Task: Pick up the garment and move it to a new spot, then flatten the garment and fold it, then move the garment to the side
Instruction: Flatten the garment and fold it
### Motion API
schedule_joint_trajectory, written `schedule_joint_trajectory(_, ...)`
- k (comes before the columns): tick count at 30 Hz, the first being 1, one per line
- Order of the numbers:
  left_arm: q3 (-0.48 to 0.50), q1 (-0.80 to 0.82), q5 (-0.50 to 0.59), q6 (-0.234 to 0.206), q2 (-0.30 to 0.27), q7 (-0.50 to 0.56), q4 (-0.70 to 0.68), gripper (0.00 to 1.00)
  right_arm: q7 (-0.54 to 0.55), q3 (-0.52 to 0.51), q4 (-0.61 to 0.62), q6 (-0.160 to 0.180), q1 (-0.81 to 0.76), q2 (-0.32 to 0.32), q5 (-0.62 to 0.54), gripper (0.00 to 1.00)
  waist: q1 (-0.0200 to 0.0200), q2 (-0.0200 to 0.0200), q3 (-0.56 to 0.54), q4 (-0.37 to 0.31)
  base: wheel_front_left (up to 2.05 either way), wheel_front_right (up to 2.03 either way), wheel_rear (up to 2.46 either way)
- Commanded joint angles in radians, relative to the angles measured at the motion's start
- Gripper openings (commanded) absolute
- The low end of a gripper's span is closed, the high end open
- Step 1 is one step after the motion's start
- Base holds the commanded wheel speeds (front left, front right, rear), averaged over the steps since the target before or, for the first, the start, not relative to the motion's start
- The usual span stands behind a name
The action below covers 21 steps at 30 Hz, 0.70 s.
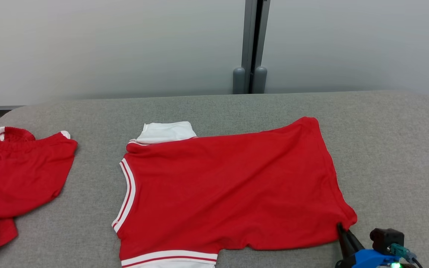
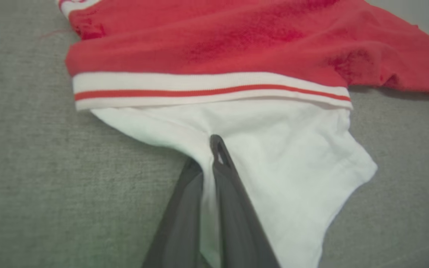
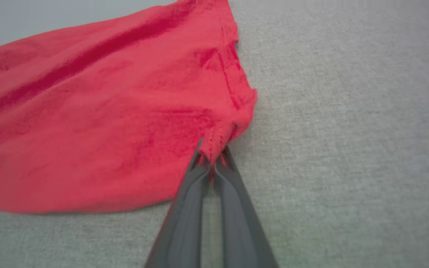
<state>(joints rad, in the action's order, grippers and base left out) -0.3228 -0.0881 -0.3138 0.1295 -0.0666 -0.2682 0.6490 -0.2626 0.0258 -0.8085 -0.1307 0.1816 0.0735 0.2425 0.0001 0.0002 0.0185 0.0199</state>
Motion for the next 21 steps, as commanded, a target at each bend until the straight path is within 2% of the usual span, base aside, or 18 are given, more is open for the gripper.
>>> schedule_joint_trajectory(1,0.005,0.013,-0.006,0.001,-0.005,0.005,-0.023,0.00,-0.003,0.006,0.024,0.000,0.008,0.009,0.013,0.00,-0.0001,-0.0002,0.004,0.002,0.00,0.00,0.00)
schedule_joint_trajectory(11,0.088,0.073,-0.065,0.001,-0.027,0.004,-0.261,0.00,-0.003,0.067,0.247,0.000,0.028,0.033,0.051,0.00,-0.0001,-0.0002,0.042,-0.007,0.00,0.00,0.00)
schedule_joint_trajectory(16,0.103,0.212,-0.111,0.001,-0.071,0.004,-0.315,0.00,-0.003,0.108,0.328,0.000,0.144,0.059,0.073,0.00,-0.0001,-0.0002,0.090,-0.022,0.00,0.00,0.00)
schedule_joint_trajectory(21,0.099,0.403,-0.165,0.001,-0.121,0.004,-0.300,0.00,-0.003,0.145,0.326,0.000,0.313,0.086,0.084,0.00,-0.0001,-0.0002,0.148,-0.036,0.00,0.00,0.00)
